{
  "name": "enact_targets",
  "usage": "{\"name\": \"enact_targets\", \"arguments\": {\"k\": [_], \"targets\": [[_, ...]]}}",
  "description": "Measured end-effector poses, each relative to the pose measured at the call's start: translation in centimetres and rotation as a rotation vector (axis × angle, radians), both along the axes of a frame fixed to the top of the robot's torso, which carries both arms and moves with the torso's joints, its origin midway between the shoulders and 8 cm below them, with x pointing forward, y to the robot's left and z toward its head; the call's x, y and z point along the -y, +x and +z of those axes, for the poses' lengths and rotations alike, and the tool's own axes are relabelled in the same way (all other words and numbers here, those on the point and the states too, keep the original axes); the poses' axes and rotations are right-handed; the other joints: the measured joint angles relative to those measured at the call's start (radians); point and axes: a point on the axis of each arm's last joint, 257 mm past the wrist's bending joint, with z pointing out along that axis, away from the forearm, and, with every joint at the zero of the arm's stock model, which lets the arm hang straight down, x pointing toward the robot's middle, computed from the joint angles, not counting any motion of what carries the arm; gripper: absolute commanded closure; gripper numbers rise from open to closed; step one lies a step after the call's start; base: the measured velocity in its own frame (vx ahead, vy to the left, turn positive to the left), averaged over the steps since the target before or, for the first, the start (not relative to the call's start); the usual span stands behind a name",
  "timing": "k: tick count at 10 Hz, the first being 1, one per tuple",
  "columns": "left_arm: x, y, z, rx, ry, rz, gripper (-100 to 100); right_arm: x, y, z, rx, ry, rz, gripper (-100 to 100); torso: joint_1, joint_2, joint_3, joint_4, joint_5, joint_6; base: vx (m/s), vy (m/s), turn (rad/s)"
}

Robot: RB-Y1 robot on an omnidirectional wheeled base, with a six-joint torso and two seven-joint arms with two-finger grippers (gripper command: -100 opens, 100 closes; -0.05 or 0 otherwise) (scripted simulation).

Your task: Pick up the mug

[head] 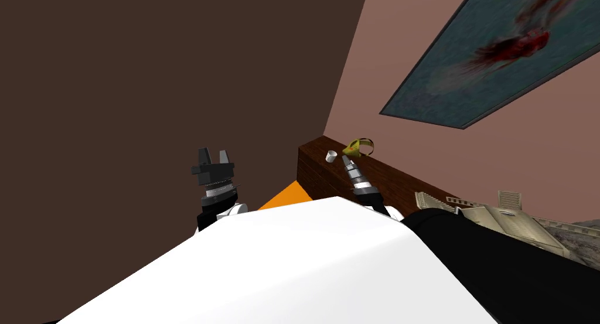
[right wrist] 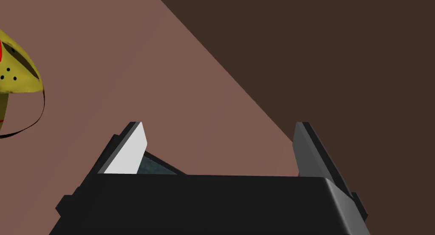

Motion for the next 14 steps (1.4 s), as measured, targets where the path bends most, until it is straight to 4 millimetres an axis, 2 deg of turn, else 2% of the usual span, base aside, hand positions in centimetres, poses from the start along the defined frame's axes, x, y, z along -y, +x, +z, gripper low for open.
{"name": "enact_targets", "arguments": {"k": [5, 9, 13, 14], "targets": [[0.0, 0.0, 0.0, 0.0, 0.0, 0.0, 0, 2.8, -1.1, -2.7, -0.155, -0.166, -0.079, -100, -0.001, -0.001, -0.001, 0.0, 0.0, 0.0, 0.02, 0.015, 0.07], [0.0, 0.0, 0.0, 0.0, 0.0, 0.0, 0, 4.7, -3.3, -5.0, -0.302, -0.313, -0.132, -100, -0.001, -0.002, -0.001, -0.001, 0.0, 0.0, 0.034, 0.008, 0.091], [0.0, 0.0, 0.0, 0.0, 0.0, 0.0, 0, 6.7, -4.4, -6.9, -0.432, -0.448, -0.171, -100, -0.002, -0.003, -0.002, -0.001, -0.001, 0.0, 0.043, -0.003, 0.107], [0.0, 0.0, 0.0, 0.0, 0.0, 0.0, 0, 7.4, -5.2, -7.9, -0.483, -0.493, -0.182, -100, -0.003, -0.004, -0.002, -0.001, -0.001, 0.0, 0.048, -0.012, 0.065]]}}
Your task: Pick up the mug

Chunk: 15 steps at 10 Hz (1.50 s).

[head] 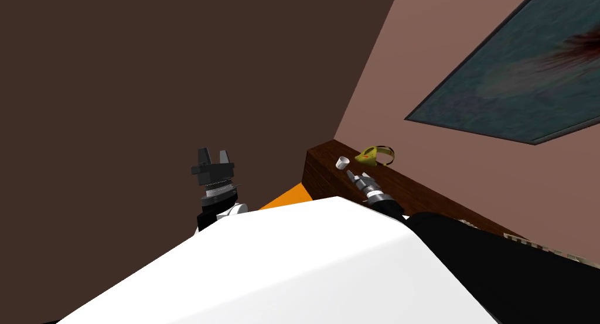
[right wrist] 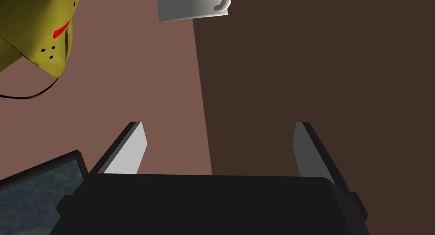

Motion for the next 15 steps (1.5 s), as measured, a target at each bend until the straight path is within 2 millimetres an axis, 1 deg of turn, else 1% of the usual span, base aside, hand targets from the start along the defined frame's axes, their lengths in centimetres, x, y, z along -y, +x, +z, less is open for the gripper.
{"name": "enact_targets", "arguments": {"k": [3, 5, 7, 8, 12, 15], "targets": [[0.0, 0.0, 0.0, 0.0, 0.0, 0.0, 0, 1.7, -1.5, -1.2, -0.119, -0.107, -0.021, -100, -0.001, -0.001, 0.0, 0.0, 0.0, 0.0, 0.06, -0.02, 0.118], [0.0, 0.0, 0.0, 0.0, 0.0, 0.0, 0, 2.4, -2.8, -2.3, -0.19, -0.164, -0.035, -100, -0.001, 0.0, 0.0, 0.0, 0.0, 0.0, 0.053, -0.023, 0.074], [0.0, 0.0, 0.0, 0.0, 0.0, 0.0, 0, 2.9, -3.6, -2.9, -0.247, -0.209, -0.04, -100, -0.001, 0.0, 0.0, 0.0, 0.0, 0.0, 0.071, -0.038, 0.145], [0.0, 0.0, 0.0, 0.0, 0.0, 0.0, 0, 3.4, -4.4, -3.5, -0.293, -0.243, -0.044, -100, -0.002, -0.002, -0.001, 0.0, 0.0, 0.0, 0.068, -0.038, 0.055], [0.0, 0.0, 0.0, 0.0, 0.0, 0.0, 0, 4.3, -6.1, -4.7, -0.412, -0.328, -0.044, -100, -0.001, -0.001, -0.001, 0.0, 0.0, 0.001, 0.066, -0.035, 0.106], [0.0, 0.0, 0.0, 0.0, 0.0, 0.0, 0, 4.4, -7.5, -5.5, -0.506, -0.384, -0.034, -100, -0.003, -0.003, -0.002, -0.001, -0.001, 0.0, 0.1, -0.068, 0.153]]}}
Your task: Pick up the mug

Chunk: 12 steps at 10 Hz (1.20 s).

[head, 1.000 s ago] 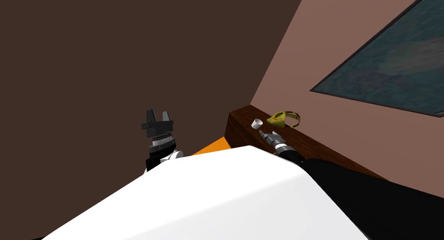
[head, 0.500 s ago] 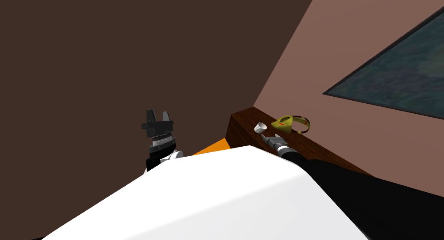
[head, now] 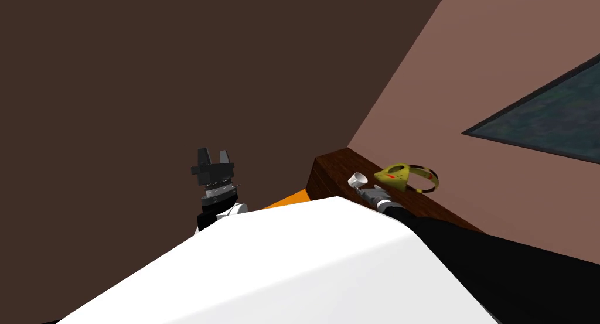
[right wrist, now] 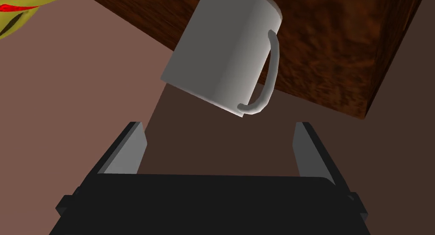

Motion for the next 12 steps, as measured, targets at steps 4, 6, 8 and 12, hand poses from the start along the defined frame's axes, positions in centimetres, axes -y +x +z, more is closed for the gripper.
{"name": "enact_targets", "arguments": {"k": [4, 6, 8, 12], "targets": [[0.0, 0.0, 0.0, 0.0, 0.0, 0.0, 0, -1.4, -1.1, -0.8, -0.096, -0.033, 0.027, -100, 0.0, 0.002, 0.001, 0.0, 0.0, 0.0, 0.074, -0.078, 0.101], [0.0, 0.0, 0.0, 0.0, 0.0, 0.0, 0, -3.0, -1.9, -1.4, -0.14, -0.013, 0.037, -100, 0.001, 0.002, 0.001, 0.0, 0.0, 0.0, 0.043, -0.041, 0.055], [0.0, 0.0, 0.0, 0.0, 0.0, 0.0, 0, -3.0, -2.0, -1.4, -0.143, -0.012, 0.037, -100, 0.005, 0.006, 0.003, 0.001, 0.001, 0.001, -0.024, 0.006, 0.123], [0.0, 0.0, 0.0, 0.0, 0.0, 0.0, 0, -0.1, -1.8, -2.3, -0.142, -0.007, -0.046, -100, 0.007, 0.012, 0.007, 0.003, 0.001, 0.0, -0.079, 0.019, 0.248]]}}
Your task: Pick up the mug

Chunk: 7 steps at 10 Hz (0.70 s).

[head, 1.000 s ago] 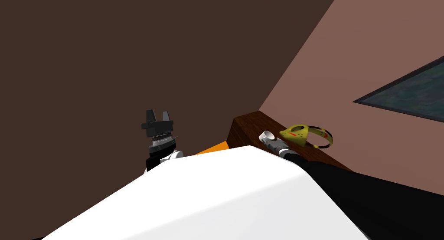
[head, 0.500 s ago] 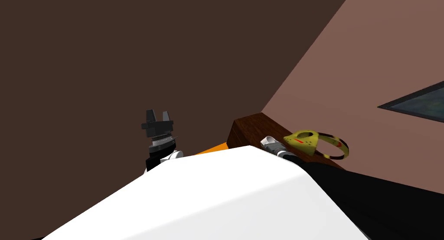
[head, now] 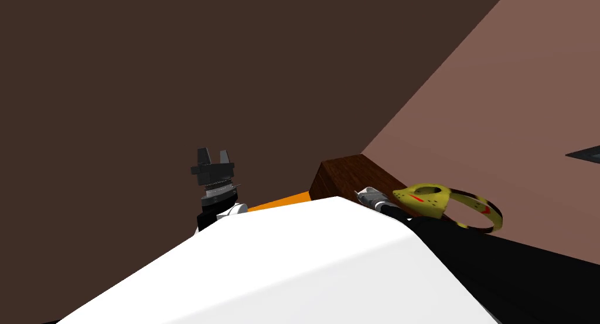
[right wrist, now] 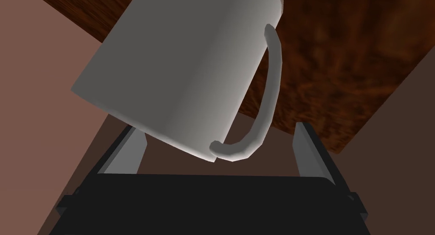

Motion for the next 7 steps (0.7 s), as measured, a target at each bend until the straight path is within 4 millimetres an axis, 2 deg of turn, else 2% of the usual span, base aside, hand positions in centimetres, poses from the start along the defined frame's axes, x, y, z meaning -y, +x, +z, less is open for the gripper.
{"name": "enact_targets", "arguments": {"k": [1, 2, 6, 7], "targets": [[0.0, 0.0, 0.0, 0.0, 0.0, 0.0, 0, 0.78, 0.08, -0.21, 0.002, 0.001, -0.025, -100, 0.0, 0.0, 0.0, 0.0, 0.0, 0.0, -0.035, 0.005, 0.056], [-0.01, 0.0, -0.01, 0.0, 0.0, 0.0, 0, 0.9, 0.04, -0.27, 0.001, 0.001, -0.031, 100, -0.001, -0.002, -0.001, 0.0, 0.0, 0.001, -0.006, 0.001, -0.012], [-0.01, -0.01, -0.01, 0.0, 0.0, 0.0, 0, 0.88, -0.04, -0.29, 0.009, 0.017, -0.048, 100, -0.007, -0.002, -0.002, -0.002, -0.003, -0.004, 0.002, 0.001, -0.012], [-0.01, -0.01, -0.01, 0.0, 0.0, 0.0, 0, 0.87, -0.03, -0.28, 0.01, 0.017, -0.048, 0, -0.008, -0.002, -0.002, -0.003, -0.004, -0.004, 0.0, 0.0, 0.0]]}}
